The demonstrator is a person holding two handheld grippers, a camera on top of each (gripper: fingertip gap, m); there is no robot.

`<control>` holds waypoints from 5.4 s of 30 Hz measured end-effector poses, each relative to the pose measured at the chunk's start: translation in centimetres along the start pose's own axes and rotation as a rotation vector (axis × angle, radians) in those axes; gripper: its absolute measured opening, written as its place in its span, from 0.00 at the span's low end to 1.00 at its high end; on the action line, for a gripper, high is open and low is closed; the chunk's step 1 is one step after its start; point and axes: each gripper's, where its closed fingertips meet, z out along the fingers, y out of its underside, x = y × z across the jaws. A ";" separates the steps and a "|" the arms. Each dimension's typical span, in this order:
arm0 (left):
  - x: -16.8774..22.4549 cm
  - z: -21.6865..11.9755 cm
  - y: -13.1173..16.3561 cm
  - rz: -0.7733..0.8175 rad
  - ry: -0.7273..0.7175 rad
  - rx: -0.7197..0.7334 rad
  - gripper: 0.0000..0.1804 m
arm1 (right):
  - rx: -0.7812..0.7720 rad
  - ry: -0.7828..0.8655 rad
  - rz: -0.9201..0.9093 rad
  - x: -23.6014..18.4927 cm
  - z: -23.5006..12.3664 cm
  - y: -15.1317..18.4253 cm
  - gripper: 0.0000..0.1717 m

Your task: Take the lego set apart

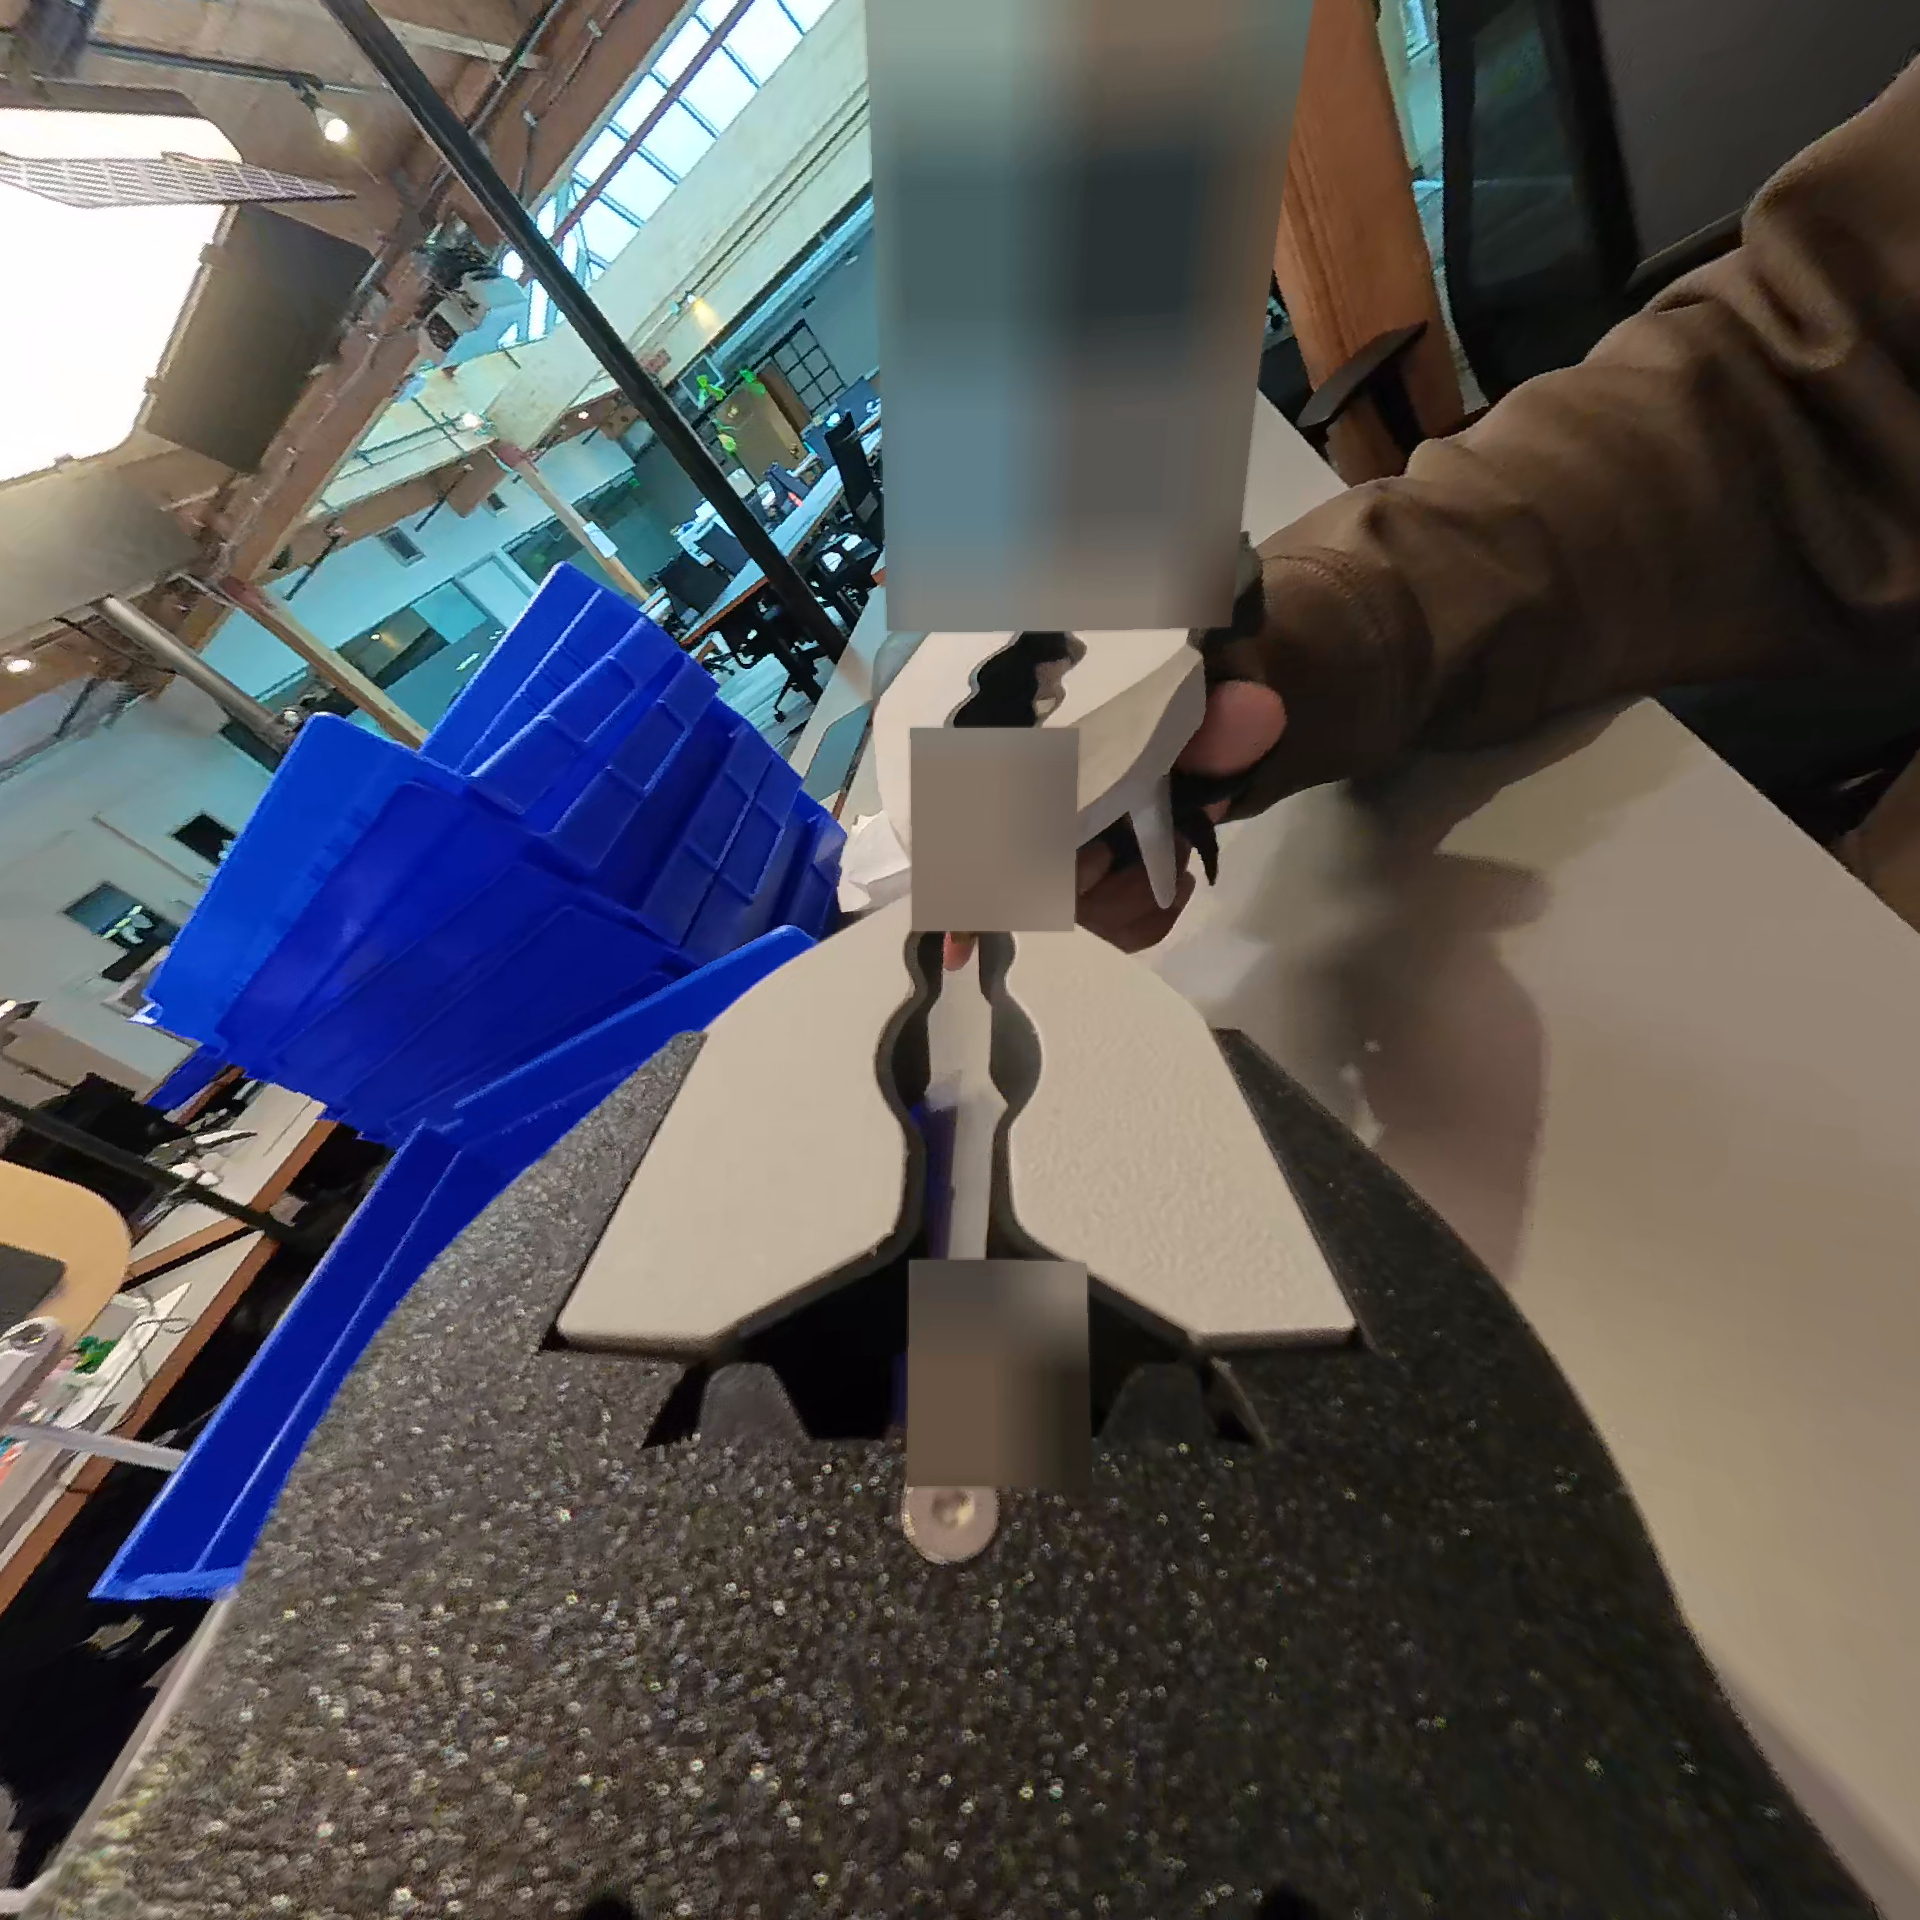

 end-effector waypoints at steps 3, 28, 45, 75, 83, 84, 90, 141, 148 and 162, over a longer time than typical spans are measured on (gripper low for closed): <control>-0.5 0.0 0.1 0.025 -0.041 -0.014 0.03 | -0.028 0.053 -0.066 0.6 -0.1 0.2 0.09; -5.6 -0.9 0.4 0.372 -0.512 -0.192 0.03 | -0.316 0.458 -0.679 5.5 -1.6 1.3 0.09; -3.8 0.2 0.8 0.635 -0.465 -0.252 0.02 | -0.378 0.461 -1.017 4.4 -1.0 1.5 0.19; -5.4 0.5 4.1 0.146 -0.427 -0.287 0.03 | -0.432 0.595 -1.159 5.4 -0.4 1.9 0.12; -11.8 0.2 11.5 -0.100 -0.598 -0.623 0.03 | -0.521 0.698 -0.958 8.6 -1.9 3.5 0.12; -12.3 0.2 11.9 -0.134 -0.612 -0.634 0.04 | -0.530 0.707 -0.955 8.8 -2.0 3.5 0.12; -11.7 0.2 13.5 -0.243 -0.600 -0.646 0.15 | -0.542 0.712 -0.914 9.2 -2.3 3.8 0.12; -1.0 1.0 -3.4 -0.565 0.206 0.356 0.06 | 0.001 0.557 -0.759 2.4 0.2 -2.8 0.13; -2.3 1.2 -2.9 -0.271 -0.047 0.248 0.06 | -0.021 0.529 -0.578 3.7 -0.2 -2.1 0.12; -5.5 -0.2 -1.0 0.369 -0.459 -0.070 0.06 | -0.123 0.333 -0.003 5.4 -0.8 0.1 0.09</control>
